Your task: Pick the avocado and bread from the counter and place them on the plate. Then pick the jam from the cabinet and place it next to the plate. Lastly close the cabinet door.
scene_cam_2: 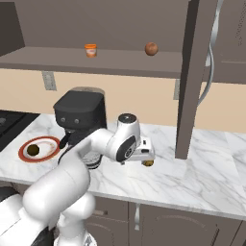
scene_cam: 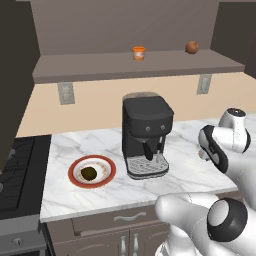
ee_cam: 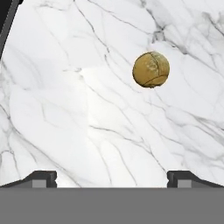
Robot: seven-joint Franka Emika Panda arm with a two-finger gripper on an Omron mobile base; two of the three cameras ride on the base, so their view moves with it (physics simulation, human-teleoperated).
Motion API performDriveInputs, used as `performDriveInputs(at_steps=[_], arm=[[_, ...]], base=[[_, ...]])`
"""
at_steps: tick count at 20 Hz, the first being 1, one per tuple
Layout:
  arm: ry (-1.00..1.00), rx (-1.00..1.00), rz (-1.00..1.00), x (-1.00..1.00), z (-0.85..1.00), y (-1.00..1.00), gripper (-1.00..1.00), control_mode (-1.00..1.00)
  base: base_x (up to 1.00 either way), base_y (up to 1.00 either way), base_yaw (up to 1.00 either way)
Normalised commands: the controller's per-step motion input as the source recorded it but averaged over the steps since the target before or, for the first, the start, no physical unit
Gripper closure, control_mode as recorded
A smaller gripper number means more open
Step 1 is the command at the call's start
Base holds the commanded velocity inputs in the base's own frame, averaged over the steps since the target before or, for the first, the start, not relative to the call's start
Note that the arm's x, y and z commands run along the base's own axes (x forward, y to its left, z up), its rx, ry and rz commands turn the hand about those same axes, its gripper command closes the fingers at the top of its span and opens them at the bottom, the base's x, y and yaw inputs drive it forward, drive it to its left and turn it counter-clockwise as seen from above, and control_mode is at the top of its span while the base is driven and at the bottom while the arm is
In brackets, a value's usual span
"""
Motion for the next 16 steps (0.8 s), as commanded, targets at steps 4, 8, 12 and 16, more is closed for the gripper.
performDriveInputs(at_steps=[4,8,12,16], arm=[[0.03,0.0,0.0,0.24,-0.11,-0.04,-1.0,-1.0],[0.03,0.0,0.0,0.22,-0.1,-0.05,-1.0,-1.0],[0.03,0.0,0.0,0.19,-0.09,-0.03,-1.0,-1.0],[0.01,0.0,0.0,0.14,-0.06,-0.06,-1.0,-1.0]], base=[[0.0,0.0,0.0],[0.0,0.0,0.0],[0.0,0.0,0.0],[0.0,0.0,0.0]])
